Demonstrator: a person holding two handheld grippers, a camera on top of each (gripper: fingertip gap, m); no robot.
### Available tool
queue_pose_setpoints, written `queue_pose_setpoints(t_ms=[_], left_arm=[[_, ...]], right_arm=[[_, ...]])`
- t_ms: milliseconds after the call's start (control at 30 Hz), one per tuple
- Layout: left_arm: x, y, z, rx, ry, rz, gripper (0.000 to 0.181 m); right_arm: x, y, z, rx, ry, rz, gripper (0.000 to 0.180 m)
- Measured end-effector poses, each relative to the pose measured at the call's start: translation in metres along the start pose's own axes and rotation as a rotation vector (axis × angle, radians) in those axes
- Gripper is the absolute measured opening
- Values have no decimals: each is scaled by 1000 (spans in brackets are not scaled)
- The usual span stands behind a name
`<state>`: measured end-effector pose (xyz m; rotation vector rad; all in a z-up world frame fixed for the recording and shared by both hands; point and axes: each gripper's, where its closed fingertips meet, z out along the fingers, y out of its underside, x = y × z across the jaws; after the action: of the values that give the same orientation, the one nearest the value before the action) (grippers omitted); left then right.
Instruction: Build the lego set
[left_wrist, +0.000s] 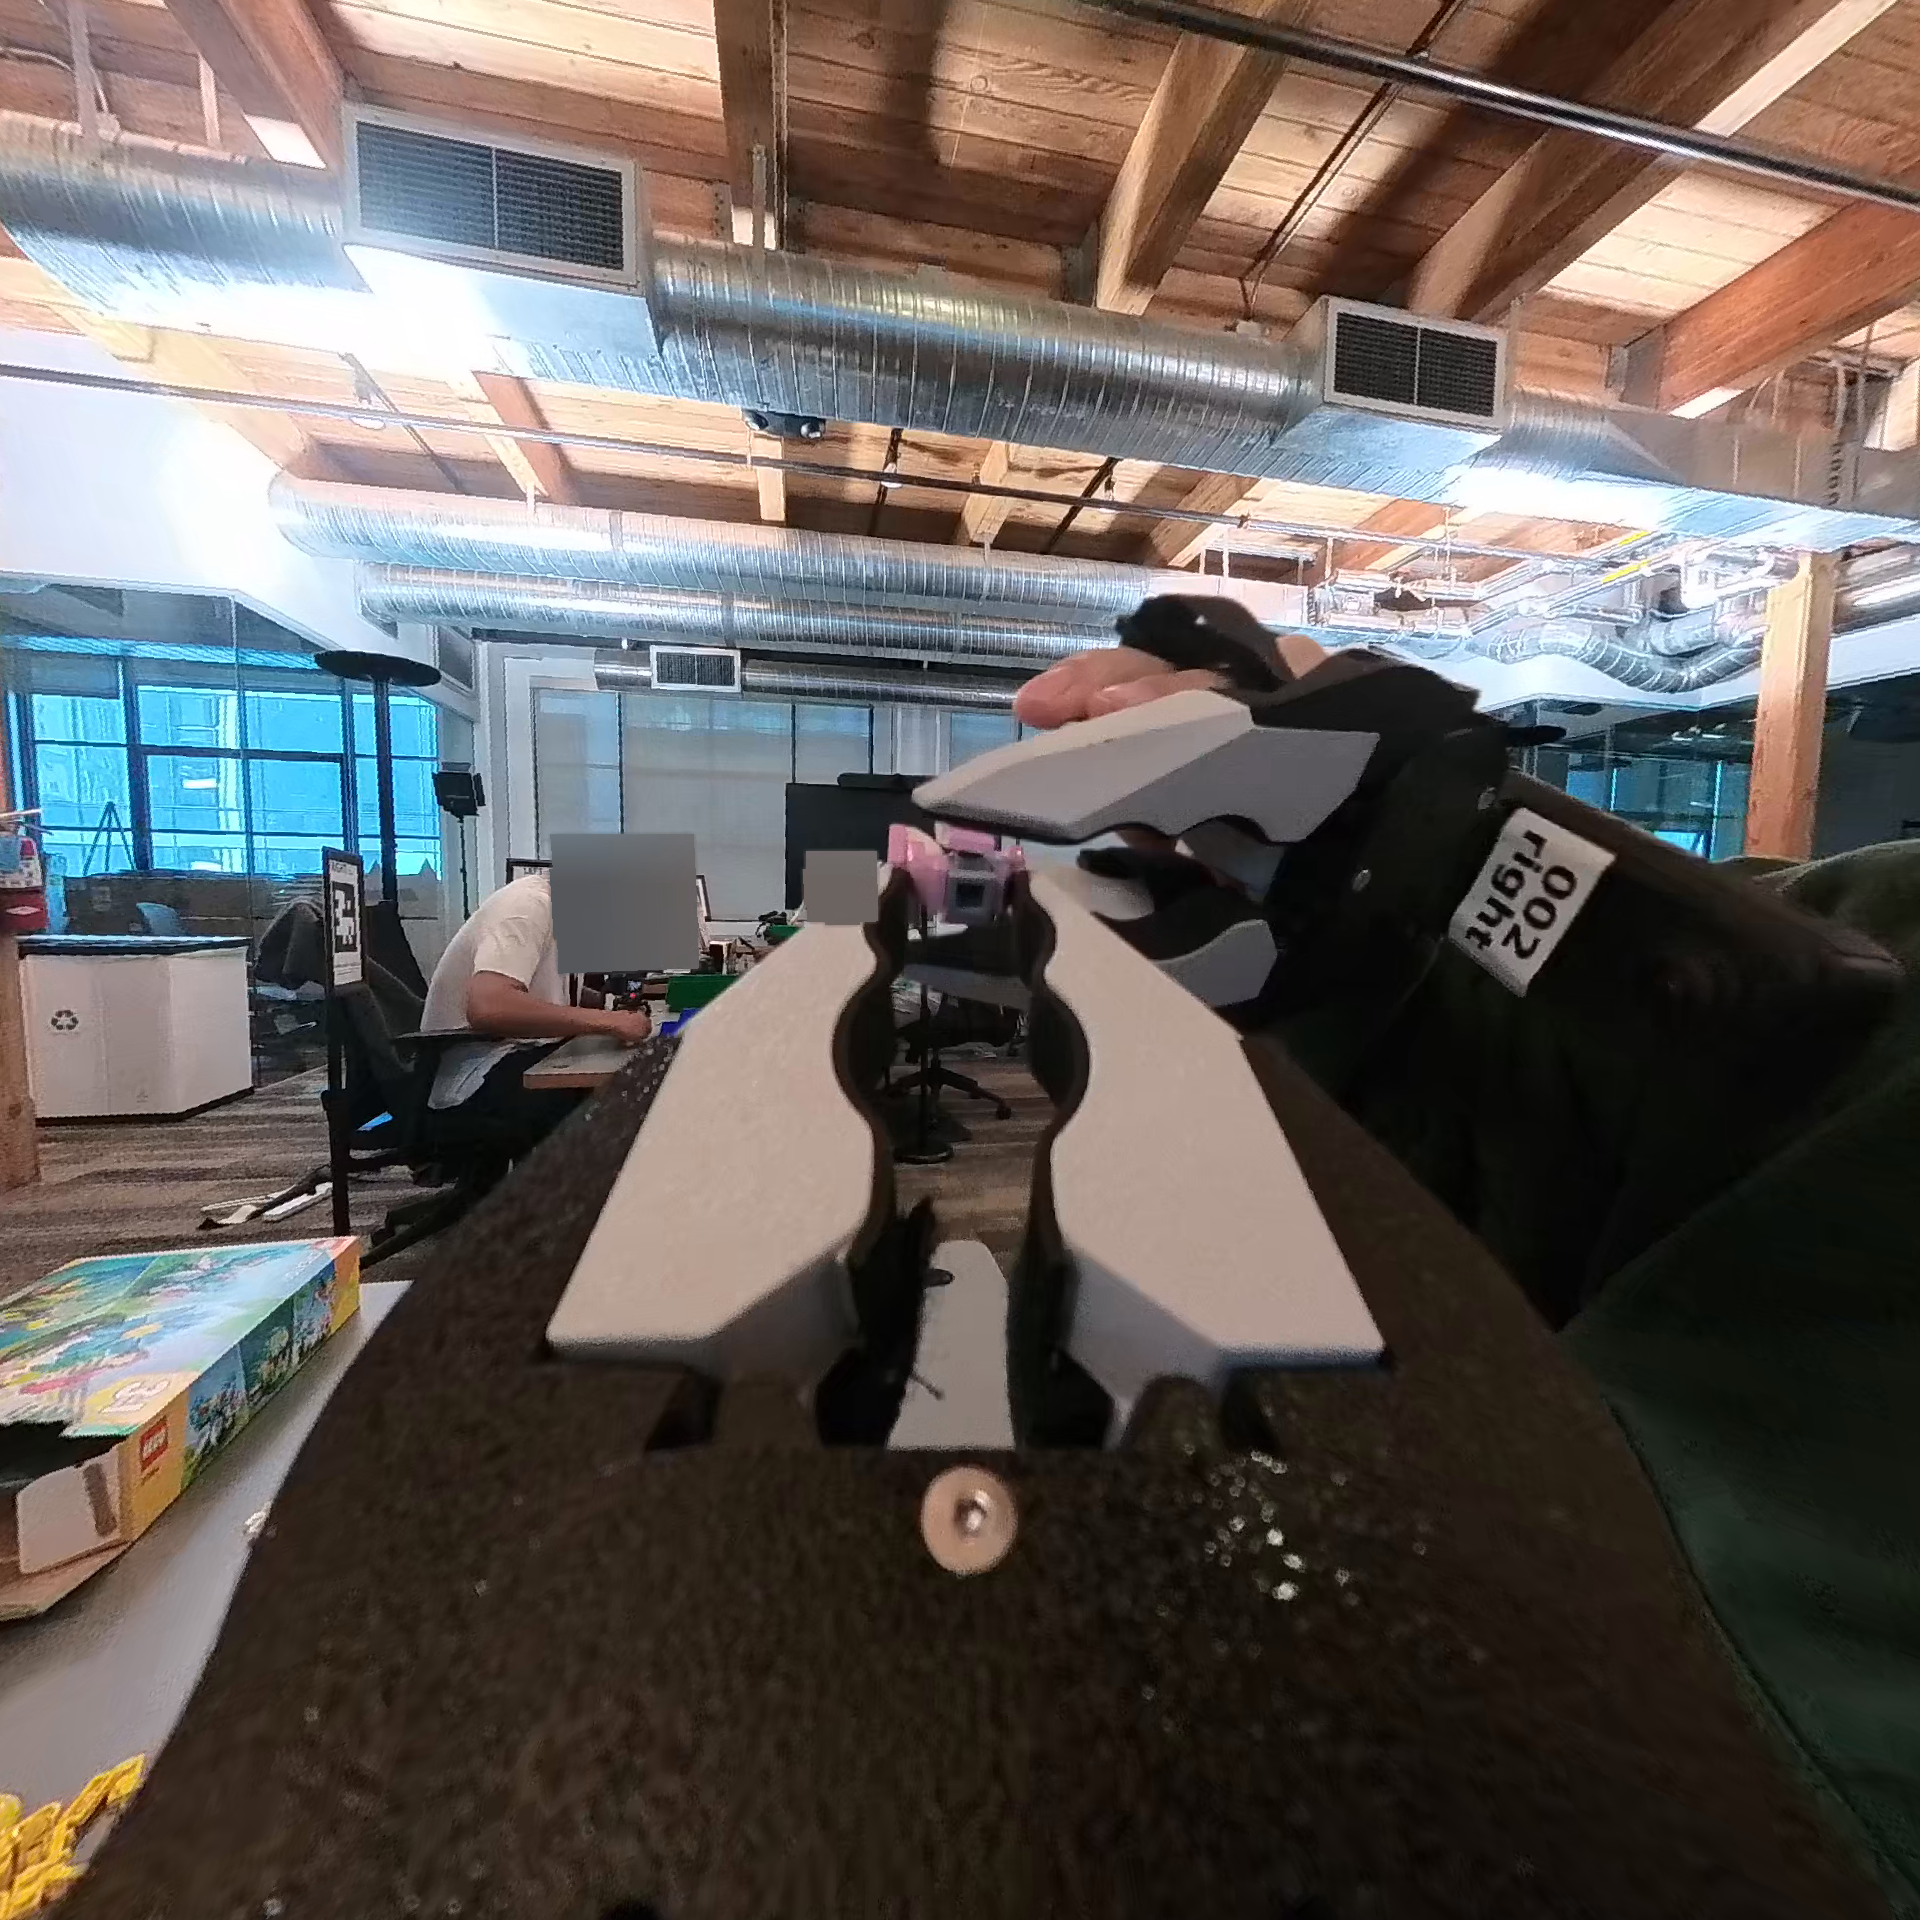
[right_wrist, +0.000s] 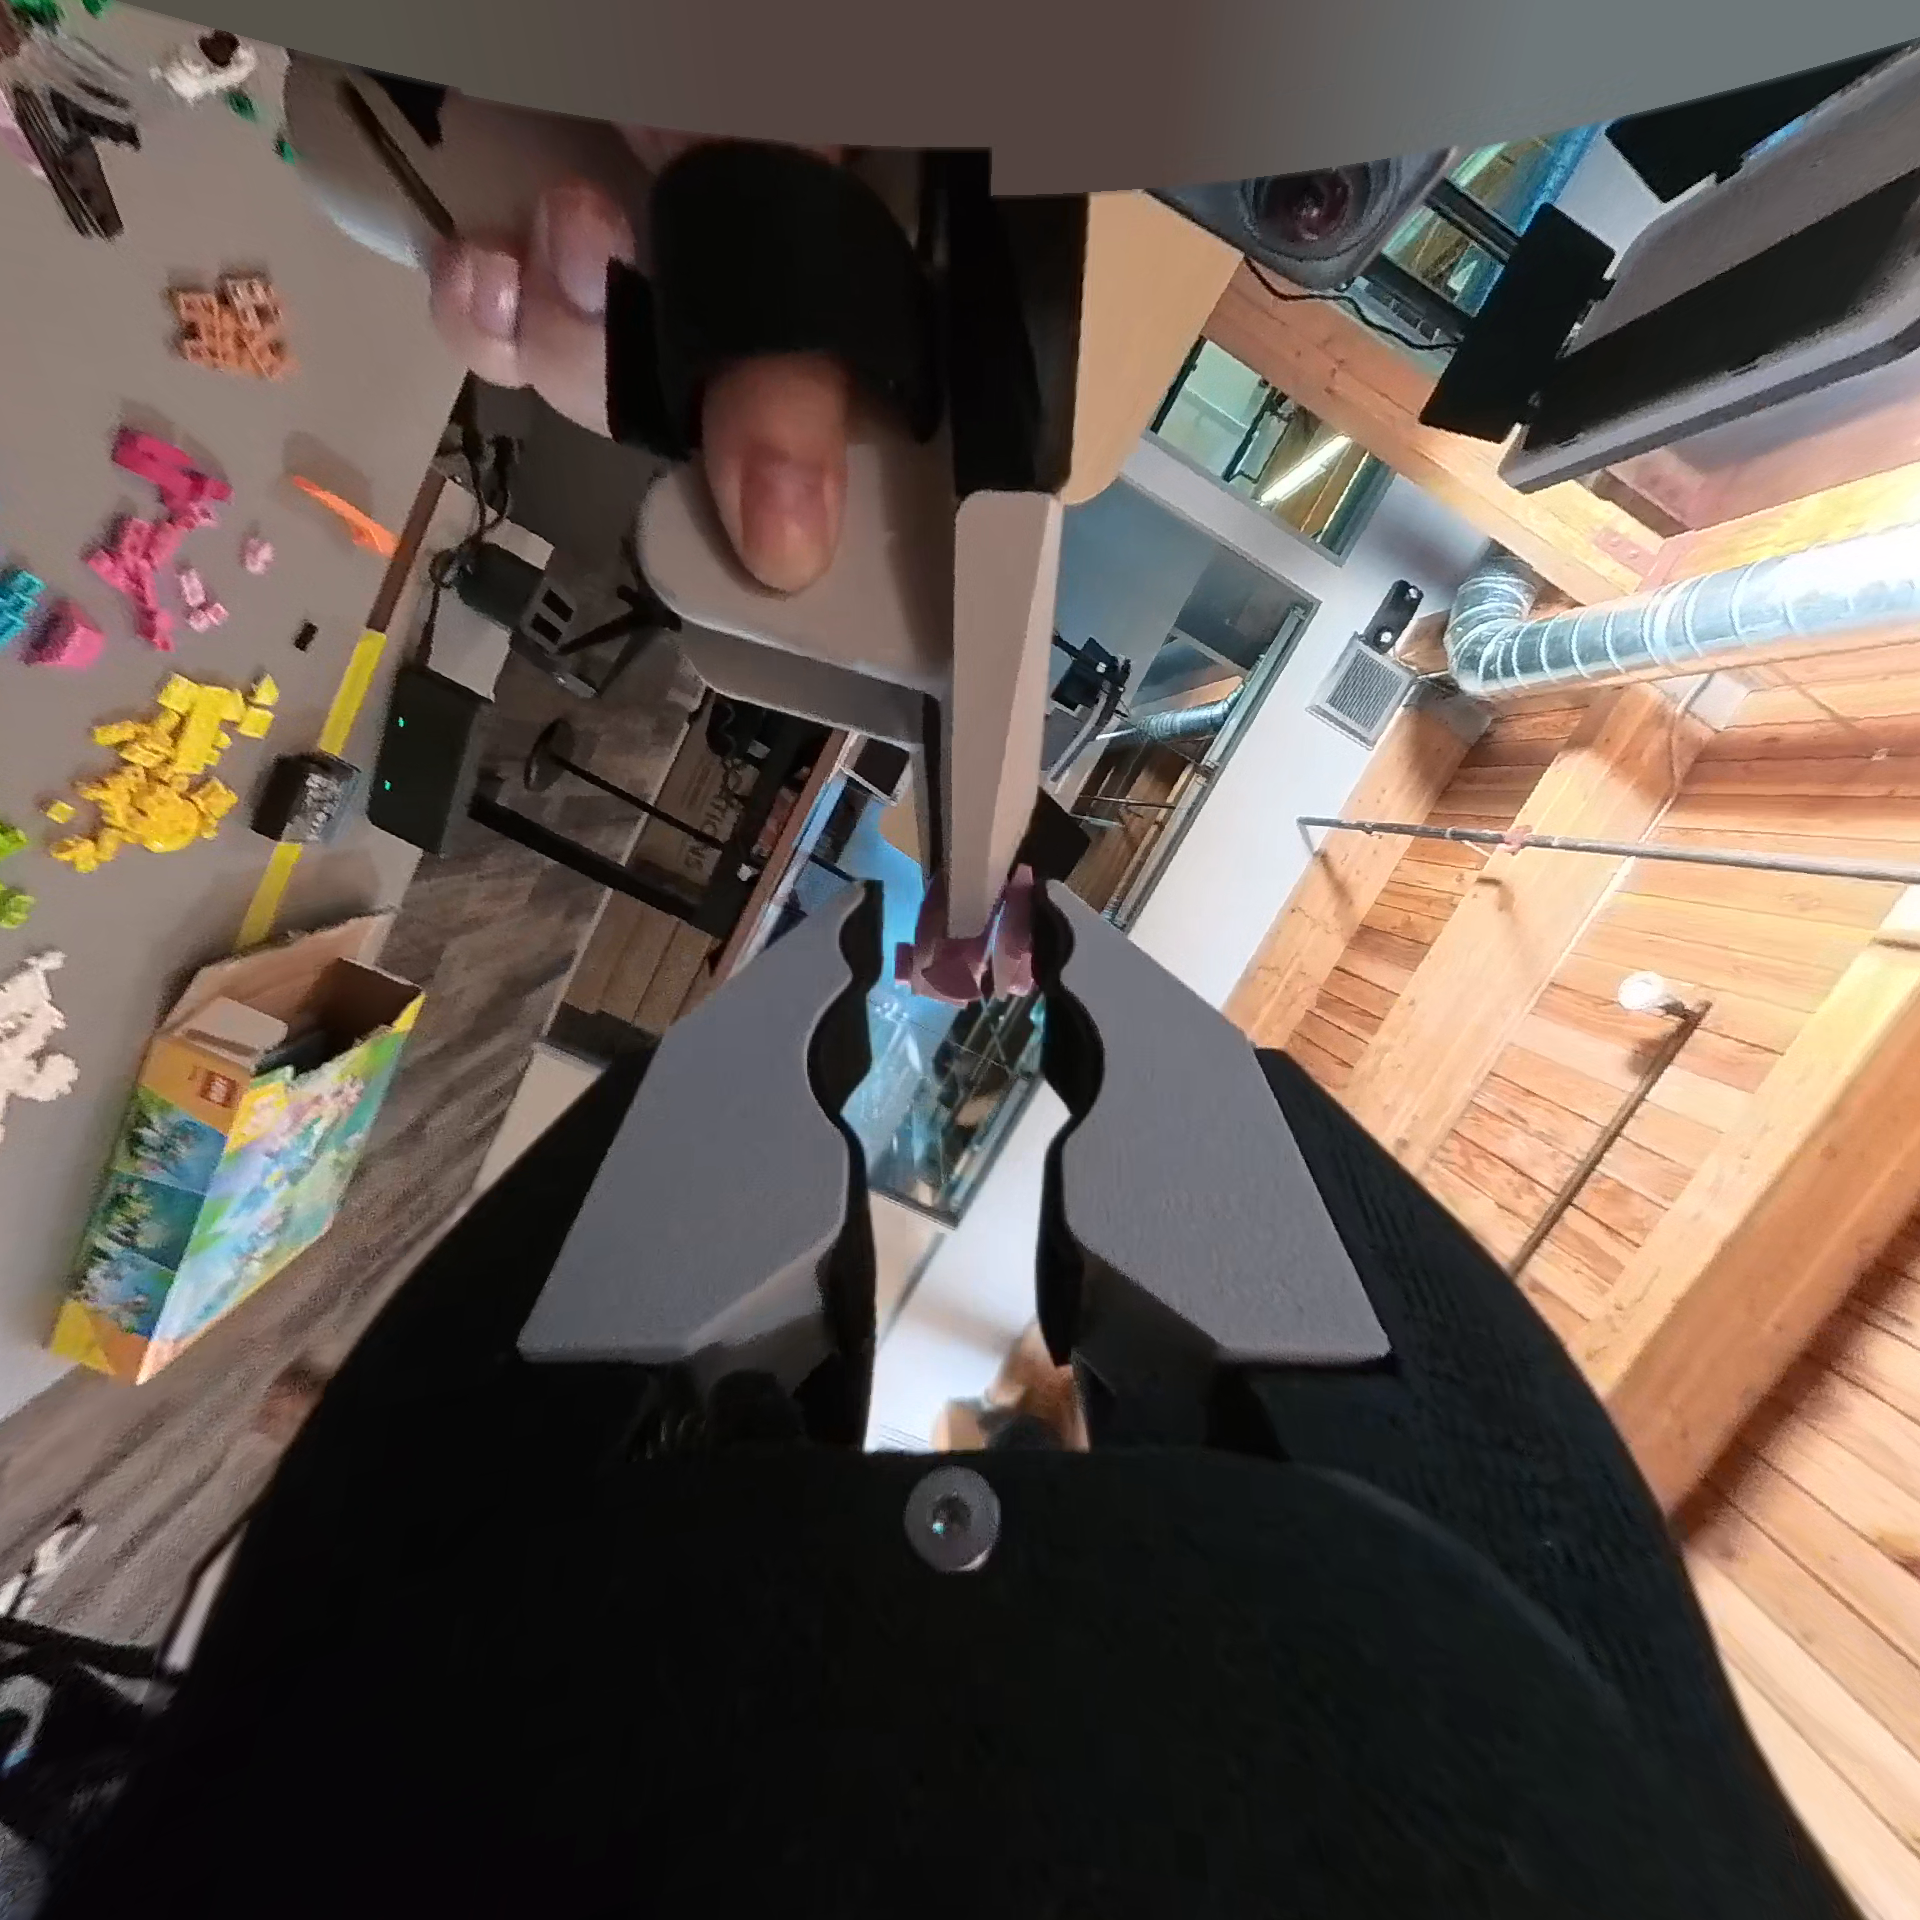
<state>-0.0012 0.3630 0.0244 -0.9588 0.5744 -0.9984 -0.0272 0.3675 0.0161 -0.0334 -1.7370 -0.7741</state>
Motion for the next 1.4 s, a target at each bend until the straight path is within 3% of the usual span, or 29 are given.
queue_pose_setpoints(t_ms=[433,1167,1400], left_arm=[[2,6,3,-39,1,12,17],[3,18,7,-110,-12,53,17],[2,20,9,-120,-16,60,17]], right_arm=[[-4,0,-5,-8,-44,-172,20],[-19,7,-11,-19,-156,-284,16],[-23,6,-12,7,-180,-193,16]])
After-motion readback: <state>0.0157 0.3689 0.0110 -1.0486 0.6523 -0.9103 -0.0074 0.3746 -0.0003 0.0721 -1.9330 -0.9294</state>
